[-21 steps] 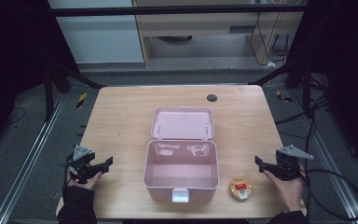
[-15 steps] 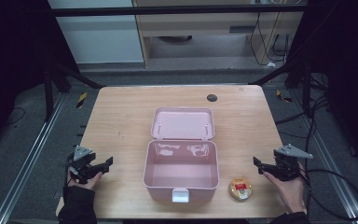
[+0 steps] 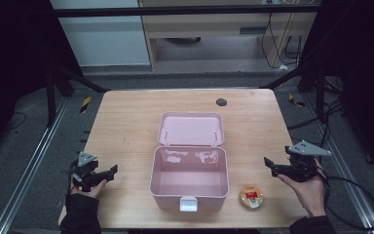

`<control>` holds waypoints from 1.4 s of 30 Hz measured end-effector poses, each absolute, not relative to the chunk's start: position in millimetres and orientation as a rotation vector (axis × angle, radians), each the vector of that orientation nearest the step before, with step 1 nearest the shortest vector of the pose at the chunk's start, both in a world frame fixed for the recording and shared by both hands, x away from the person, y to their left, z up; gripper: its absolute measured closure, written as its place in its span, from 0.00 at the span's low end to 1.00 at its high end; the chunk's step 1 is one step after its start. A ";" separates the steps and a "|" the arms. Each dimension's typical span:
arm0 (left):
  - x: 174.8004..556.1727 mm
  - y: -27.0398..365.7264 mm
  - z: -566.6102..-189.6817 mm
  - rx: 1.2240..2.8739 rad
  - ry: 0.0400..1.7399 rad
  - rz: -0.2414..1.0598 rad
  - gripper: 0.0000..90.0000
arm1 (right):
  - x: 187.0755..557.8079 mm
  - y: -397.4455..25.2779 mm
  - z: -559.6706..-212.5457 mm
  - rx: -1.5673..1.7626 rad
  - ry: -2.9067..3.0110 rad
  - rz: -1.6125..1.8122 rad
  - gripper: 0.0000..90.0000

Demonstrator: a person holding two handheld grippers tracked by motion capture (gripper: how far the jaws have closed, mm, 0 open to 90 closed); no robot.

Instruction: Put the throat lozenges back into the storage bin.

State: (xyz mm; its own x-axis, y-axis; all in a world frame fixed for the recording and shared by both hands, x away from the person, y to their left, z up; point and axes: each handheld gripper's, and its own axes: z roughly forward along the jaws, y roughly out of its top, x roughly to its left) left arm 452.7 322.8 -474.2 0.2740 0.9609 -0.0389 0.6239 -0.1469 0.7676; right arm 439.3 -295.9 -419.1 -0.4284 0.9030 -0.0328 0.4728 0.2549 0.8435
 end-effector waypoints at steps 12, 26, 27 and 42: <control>453.5 322.2 -475.7 1.883 1.432 0.625 0.21 | 441.3 -285.6 -383.7 1.061 2.150 1.056 0.13; 453.7 320.4 -476.1 1.902 1.426 0.630 0.21 | 439.5 -267.7 -373.9 0.869 2.399 0.926 0.13; 453.6 320.3 -476.1 1.904 1.425 0.631 0.21 | 439.3 -266.0 -374.3 0.856 2.418 0.915 0.13; 453.3 318.3 -476.1 1.913 1.413 0.636 0.22 | 432.1 -251.3 -393.0 0.655 2.630 0.788 0.12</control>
